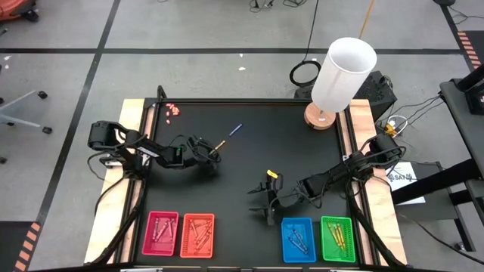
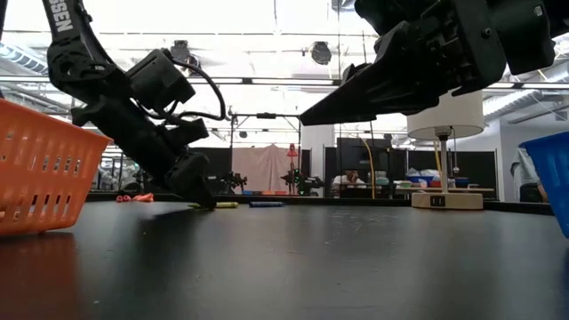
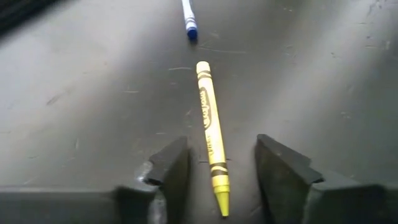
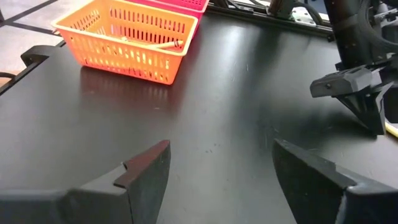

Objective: Sort crayons
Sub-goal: Put the green crayon into the green bin

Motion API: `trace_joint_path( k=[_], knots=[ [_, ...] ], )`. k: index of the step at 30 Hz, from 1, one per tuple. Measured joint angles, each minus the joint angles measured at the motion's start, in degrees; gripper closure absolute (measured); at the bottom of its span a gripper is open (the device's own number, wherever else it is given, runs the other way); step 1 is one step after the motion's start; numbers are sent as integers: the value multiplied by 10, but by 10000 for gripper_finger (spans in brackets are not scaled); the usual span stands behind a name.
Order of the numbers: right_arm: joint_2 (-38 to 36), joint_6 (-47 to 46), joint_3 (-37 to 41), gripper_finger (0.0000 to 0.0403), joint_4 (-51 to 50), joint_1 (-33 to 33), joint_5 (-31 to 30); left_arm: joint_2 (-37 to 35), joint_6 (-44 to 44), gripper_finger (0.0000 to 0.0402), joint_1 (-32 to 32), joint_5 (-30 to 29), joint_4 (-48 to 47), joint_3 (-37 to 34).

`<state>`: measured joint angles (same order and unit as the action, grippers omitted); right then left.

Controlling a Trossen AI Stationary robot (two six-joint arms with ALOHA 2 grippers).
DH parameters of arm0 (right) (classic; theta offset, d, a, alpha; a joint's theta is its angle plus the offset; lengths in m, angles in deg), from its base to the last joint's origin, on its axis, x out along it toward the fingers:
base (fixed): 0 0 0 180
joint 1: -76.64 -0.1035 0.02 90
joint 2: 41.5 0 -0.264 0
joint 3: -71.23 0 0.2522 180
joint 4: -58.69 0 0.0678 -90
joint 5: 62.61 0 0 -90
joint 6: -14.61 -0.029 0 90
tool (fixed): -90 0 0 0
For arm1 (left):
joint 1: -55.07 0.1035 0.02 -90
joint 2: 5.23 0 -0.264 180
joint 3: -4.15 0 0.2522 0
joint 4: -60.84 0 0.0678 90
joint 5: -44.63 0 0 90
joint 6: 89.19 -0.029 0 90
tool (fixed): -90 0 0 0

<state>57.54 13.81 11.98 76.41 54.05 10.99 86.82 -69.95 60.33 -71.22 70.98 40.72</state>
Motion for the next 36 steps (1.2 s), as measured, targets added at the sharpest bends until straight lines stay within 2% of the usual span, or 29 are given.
trace_joint_path(
  k=[10,12,25,28,31,36],
  knots=[
    [0,1,0,138,0,0,0,0,-1,373,0,12,-2,0],
    [0,1,0,138,0,0,0,0,-1,391,-1,11,-2,0],
    [0,10,0,138,0,1,0,-9,-31,384,-20,10,1,2],
    [0,14,0,138,0,2,0,-32,-55,384,-33,18,3,13],
    [0,-24,0,138,-2,1,-1,-66,-81,384,-53,19,2,26],
    [-2,-44,0,138,3,-2,0,-131,-157,384,-112,20,3,51]
  ],
)
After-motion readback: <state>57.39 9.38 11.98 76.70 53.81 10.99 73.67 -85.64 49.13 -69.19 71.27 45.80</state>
